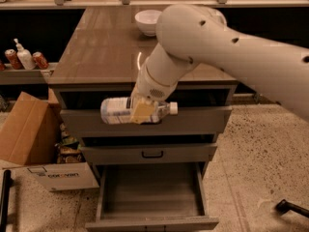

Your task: Place blue plastic bottle into bottom drawer

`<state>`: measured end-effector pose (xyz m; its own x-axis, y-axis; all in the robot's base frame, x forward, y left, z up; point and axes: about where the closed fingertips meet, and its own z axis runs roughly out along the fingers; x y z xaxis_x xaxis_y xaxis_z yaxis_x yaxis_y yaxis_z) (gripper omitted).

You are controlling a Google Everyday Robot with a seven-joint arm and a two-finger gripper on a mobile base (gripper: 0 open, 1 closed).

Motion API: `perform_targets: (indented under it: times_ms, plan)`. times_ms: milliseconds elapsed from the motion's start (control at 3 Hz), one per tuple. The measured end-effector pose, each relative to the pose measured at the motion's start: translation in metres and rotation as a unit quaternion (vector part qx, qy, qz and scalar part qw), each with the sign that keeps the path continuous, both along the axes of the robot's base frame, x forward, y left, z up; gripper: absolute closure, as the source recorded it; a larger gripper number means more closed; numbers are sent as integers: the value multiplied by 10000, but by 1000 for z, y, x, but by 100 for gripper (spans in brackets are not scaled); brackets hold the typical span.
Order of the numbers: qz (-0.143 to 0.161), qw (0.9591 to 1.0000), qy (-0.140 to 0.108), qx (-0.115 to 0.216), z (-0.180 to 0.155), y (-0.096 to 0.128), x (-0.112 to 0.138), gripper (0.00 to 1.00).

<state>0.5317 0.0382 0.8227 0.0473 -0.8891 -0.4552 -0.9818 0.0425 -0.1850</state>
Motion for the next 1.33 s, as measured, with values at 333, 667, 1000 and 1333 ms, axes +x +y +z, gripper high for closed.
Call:
perform_targets:
  times_ms: [333, 667, 1000, 1333]
  plan:
    - [54, 9979, 568, -293, -82, -9, -26, 100]
    - [54, 9979, 568, -293, -82, -9, -26, 100]
    - [-20, 9966, 825, -29, -128, -12, -24, 100]
    - [-137, 9926, 1105, 485, -193, -20, -22, 100]
